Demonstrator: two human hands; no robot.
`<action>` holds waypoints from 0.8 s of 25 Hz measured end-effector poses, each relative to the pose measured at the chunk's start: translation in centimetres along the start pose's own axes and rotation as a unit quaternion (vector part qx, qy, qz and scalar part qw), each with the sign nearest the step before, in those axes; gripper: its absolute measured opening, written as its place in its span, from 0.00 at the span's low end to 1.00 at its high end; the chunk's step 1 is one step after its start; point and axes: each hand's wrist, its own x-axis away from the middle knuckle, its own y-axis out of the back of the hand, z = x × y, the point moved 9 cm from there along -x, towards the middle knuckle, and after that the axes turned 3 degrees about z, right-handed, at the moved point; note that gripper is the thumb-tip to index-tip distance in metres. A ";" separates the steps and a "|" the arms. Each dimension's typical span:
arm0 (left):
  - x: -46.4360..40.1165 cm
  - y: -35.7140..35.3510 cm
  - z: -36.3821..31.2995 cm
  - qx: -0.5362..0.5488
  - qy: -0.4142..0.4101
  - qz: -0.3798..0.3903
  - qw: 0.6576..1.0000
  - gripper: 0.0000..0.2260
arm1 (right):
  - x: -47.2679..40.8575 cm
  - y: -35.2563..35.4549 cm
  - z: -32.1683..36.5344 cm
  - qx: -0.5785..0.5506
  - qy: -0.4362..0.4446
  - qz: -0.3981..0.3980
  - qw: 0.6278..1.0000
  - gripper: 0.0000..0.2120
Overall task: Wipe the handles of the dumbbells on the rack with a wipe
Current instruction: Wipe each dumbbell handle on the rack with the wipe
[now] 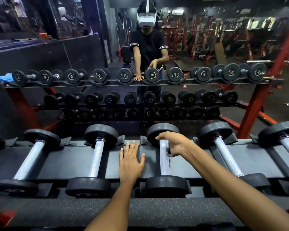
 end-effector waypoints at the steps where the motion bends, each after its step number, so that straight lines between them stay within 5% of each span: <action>1: -0.1 0.0 0.0 -0.002 0.000 -0.001 1.000 0.26 | 0.0 0.1 0.2 0.002 0.015 -0.004 1.000 0.03; 8: 0.1 0.1 -0.1 0.007 -0.002 -0.005 1.000 0.25 | -0.2 0.3 0.3 -0.097 0.031 0.002 0.995 0.07; 13: 0.0 0.0 0.0 -0.001 -0.002 -0.008 1.000 0.25 | -0.5 -0.3 0.9 -0.047 0.077 -0.061 0.994 0.06; 20: 0.0 -0.1 0.0 0.003 -0.001 -0.002 1.000 0.25 | -0.2 -0.7 0.2 -0.055 0.021 0.006 0.998 0.10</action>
